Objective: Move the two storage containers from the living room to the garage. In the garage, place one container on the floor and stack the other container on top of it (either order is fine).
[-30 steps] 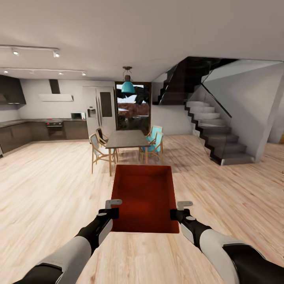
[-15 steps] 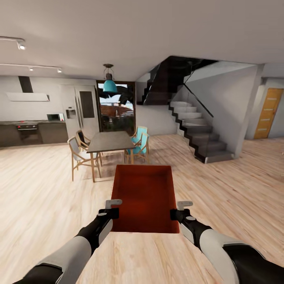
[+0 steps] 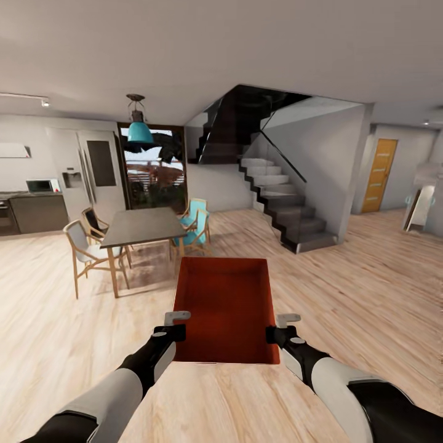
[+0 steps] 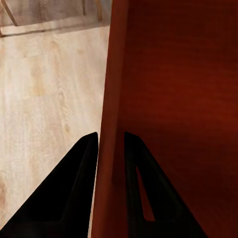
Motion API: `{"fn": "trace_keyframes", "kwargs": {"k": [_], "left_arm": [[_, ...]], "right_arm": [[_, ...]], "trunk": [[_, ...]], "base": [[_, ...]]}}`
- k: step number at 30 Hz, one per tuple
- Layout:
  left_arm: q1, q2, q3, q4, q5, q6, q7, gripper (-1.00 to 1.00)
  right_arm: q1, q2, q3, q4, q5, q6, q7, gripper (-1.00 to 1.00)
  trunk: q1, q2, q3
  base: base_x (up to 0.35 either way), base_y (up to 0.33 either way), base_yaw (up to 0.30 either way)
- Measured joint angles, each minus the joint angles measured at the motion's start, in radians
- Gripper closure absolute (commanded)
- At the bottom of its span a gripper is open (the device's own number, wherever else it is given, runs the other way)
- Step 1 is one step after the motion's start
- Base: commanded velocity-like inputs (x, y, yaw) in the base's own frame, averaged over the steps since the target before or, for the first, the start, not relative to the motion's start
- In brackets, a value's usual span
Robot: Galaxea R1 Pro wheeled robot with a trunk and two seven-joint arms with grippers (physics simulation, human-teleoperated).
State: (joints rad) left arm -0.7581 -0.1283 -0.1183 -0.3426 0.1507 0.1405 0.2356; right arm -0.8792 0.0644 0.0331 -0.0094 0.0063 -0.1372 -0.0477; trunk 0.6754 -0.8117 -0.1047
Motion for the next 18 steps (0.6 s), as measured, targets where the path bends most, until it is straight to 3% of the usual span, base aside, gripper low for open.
{"fn": "trace_keyframes", "kwargs": {"k": [18], "left_arm": [[0.0, 0.0, -0.001, 0.0, 0.0, 0.001, 0.0, 1.0]], "right_arm": [[0.0, 0.0, 0.001, 0.0, -0.002, 0.001, 0.0, 1.0]], "trunk": [[0.0, 0.0, 0.0]], "base": [[0.322, 0.0, -0.266]]}}
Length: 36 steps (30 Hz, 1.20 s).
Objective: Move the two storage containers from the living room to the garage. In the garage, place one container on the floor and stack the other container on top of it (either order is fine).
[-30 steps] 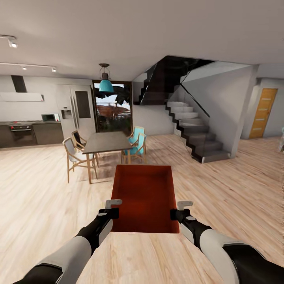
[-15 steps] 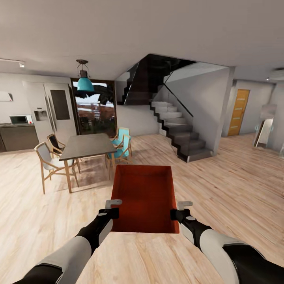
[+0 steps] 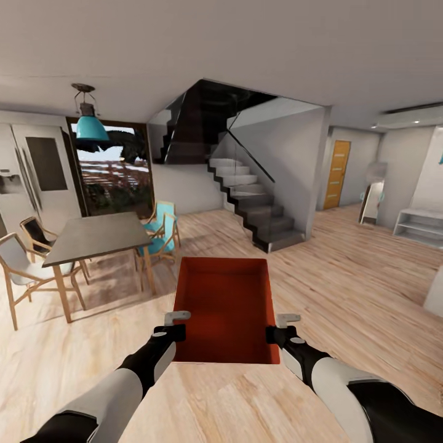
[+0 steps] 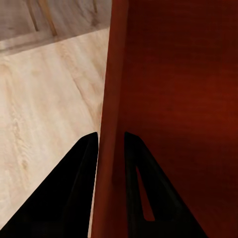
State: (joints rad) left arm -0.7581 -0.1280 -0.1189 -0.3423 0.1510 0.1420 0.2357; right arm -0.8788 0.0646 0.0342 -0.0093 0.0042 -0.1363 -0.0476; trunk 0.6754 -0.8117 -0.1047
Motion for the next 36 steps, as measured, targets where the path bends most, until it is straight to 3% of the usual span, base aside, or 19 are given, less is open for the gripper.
{"fn": "trace_keyframes", "kwargs": {"k": [36], "left_arm": [[0.0, -0.001, 0.001, 0.0, -0.001, 0.0, 0.0, 1.0]], "right_arm": [[0.0, 0.0, -0.001, 0.0, 0.001, 0.0, 0.001, 1.0]], "trunk": [[0.0, 0.0, 0.0]], "base": [[0.322, 0.0, -0.285]]}}
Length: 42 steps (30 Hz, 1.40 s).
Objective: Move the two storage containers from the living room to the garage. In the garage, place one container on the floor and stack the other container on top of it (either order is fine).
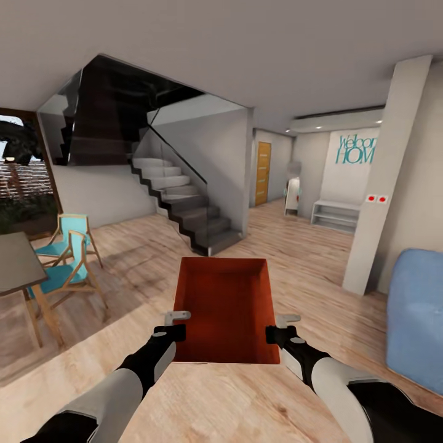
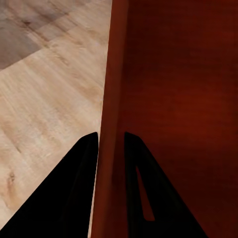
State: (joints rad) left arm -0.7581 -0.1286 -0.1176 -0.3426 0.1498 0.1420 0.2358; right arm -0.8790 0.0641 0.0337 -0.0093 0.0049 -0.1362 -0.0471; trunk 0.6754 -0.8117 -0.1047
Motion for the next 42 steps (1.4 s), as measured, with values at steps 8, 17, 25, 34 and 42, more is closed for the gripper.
{"fn": "trace_keyframes", "kwargs": {"k": [8, 17, 25, 34, 42], "left_arm": [[0.0, 0.001, -0.001, 0.0, 0.001, 0.0, 0.0, 1.0], [0.0, 0.0, 0.0, 0.001, 0.0, 0.0, 0.0, 1.0], [0.0, 0.0, 0.001, 0.0, -0.001, 0.001, 0.0, 1.0], [0.0, 0.0, 0.0, 0.0, -0.001, 0.002, 0.0, 1.0], [0.0, 0.0, 0.0, 0.0, 0.0, 0.0, 0.0, 1.0]], "right_arm": [[0.0, 0.0, 0.0, 0.0, -0.001, 0.0, 0.0, 1.0], [0.0, 0.0, 0.001, 0.0, -0.001, 0.001, 0.0, 1.0], [0.0, 0.0, 0.001, 0.0, -0.001, 0.001, 0.001, 1.0], [0.0, 0.0, 0.001, 0.0, -0.001, 0.001, 0.001, 1.0], [0.0, 0.0, 0.001, 0.0, -0.002, 0.0, 0.001, 1.0]], "trunk": [[0.0, 0.0, 0.0], [0.0, 0.0, 0.0], [0.0, 0.0, 0.0], [0.0, 0.0, 0.0], [0.0, 0.0, 0.0]], "base": [[0.322, 0.0, -0.285], [0.322, 0.0, -0.285], [0.322, 0.0, -0.285], [0.322, 0.0, -0.264], [0.322, 0.0, -0.033]]}}
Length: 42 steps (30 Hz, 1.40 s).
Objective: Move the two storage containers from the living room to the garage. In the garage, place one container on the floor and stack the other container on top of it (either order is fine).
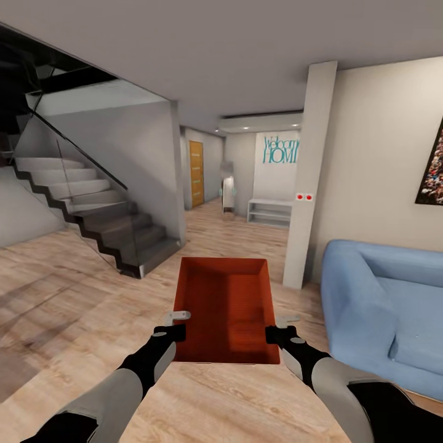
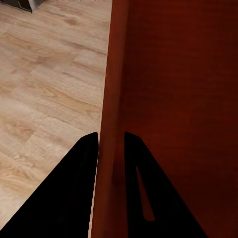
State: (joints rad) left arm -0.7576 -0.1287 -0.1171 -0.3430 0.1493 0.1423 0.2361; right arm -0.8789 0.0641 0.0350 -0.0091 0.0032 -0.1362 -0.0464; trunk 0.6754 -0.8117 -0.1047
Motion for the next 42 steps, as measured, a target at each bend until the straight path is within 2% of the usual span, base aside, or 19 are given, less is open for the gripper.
{"fn": "trace_keyframes", "kwargs": {"k": [42], "left_arm": [[-0.001, -0.003, 0.004, 0.011, 0.001, -0.012, 0.0, 1.0]], "right_arm": [[0.0, -0.001, 0.002, 0.0, 0.003, 0.0, 0.0, 1.0]], "trunk": [[0.0, 0.0, 0.0]], "base": [[0.322, 0.0, 0.0]]}}
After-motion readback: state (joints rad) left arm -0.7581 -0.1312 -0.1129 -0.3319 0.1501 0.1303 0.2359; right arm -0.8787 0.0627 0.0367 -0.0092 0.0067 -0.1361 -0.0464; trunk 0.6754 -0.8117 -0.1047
